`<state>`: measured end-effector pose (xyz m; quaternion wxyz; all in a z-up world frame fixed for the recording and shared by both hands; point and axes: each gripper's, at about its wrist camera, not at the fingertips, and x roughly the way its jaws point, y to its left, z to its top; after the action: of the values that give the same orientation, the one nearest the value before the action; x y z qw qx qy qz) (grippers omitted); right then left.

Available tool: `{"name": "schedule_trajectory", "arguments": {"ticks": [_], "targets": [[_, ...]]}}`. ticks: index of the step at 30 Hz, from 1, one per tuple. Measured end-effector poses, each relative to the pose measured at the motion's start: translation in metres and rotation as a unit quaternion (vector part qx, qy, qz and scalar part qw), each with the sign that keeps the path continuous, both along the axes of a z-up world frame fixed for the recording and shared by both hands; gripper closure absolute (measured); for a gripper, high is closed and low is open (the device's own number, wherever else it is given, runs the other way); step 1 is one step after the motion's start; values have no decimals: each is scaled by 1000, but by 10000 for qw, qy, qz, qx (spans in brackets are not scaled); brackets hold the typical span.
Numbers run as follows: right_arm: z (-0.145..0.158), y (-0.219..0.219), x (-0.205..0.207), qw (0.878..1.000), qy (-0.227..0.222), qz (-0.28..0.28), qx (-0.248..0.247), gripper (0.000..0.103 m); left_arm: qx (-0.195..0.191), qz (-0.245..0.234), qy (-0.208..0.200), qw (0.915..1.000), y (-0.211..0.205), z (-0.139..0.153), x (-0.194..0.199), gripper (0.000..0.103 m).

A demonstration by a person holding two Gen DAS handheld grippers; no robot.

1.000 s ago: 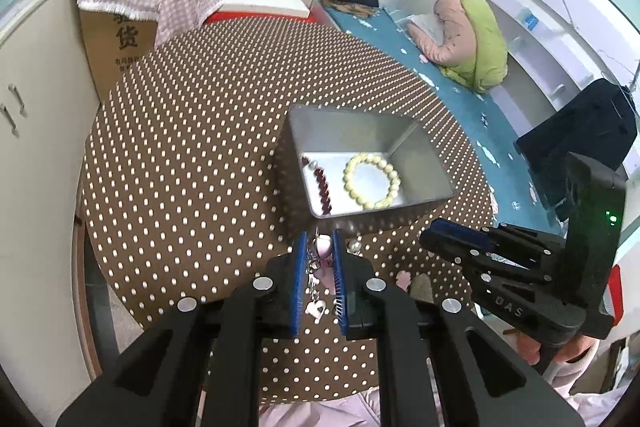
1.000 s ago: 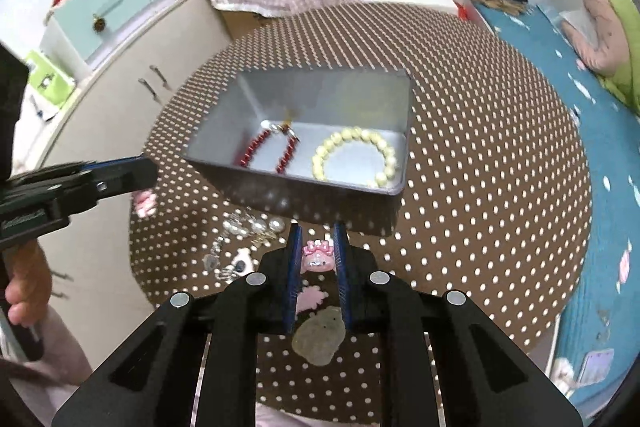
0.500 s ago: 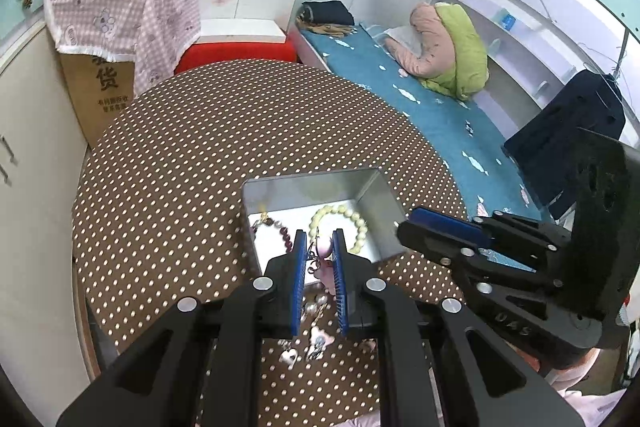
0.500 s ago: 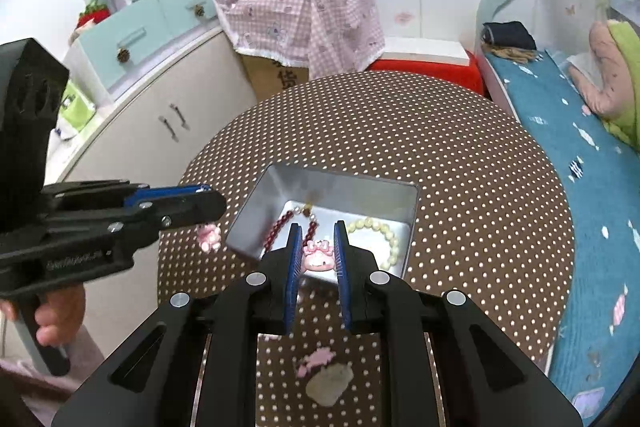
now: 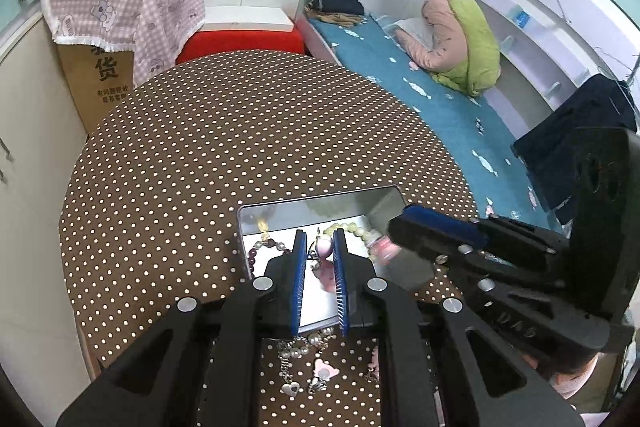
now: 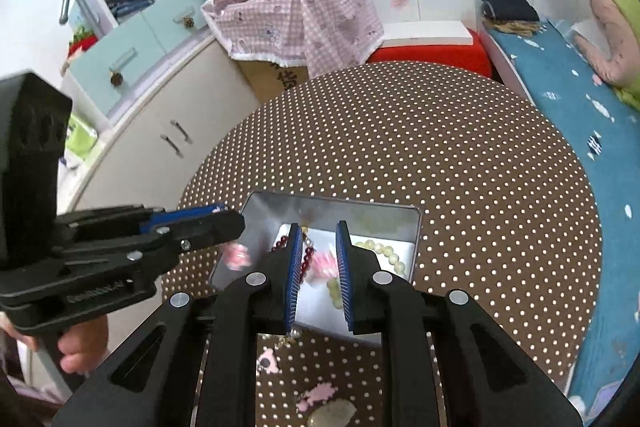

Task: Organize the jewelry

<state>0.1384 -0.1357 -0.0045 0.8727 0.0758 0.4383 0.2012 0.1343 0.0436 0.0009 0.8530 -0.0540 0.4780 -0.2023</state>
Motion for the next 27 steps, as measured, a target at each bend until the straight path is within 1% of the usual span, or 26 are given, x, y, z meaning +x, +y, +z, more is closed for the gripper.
{"name": "schedule_trajectory", "arguments": {"ticks": [1, 3, 4, 5, 7, 8, 13, 23, 27], "targets": [[0, -1, 1, 10000, 0, -30, -20, 84, 22, 14, 9, 10000, 0, 0, 1, 91], [1, -4, 1, 9999, -18, -96, -53, 84, 34, 25, 7, 10000, 1, 0, 2, 82], [1, -5, 1, 9999, -18, -119, -52, 80, 21, 55, -11, 10000, 2, 0, 3, 70], [2, -7, 1, 9998, -10, -166, -60, 74, 5, 82, -50, 10000, 4, 1, 2, 62], [1, -11, 0, 9995, -4, -309, -113, 38, 8, 100, -83, 9999, 5, 2, 1, 61], [2, -14, -1, 9990, -52, -433, -128, 37, 8, 97, -82, 9999, 6, 2, 0, 61], [2, -20, -3, 9982, -37, -577, -152, 37, 28, 149, -49, 9999, 11, 0, -3, 61], [-1, -24, -19, 9975, -28, -671, -211, 36, 52, 168, -60, 9998, 15, 0, -21, 61], [-1, -25, -26, 9967, -3, -756, -282, 31, 84, 185, -59, 9998, 18, -1, -31, 61]]}}
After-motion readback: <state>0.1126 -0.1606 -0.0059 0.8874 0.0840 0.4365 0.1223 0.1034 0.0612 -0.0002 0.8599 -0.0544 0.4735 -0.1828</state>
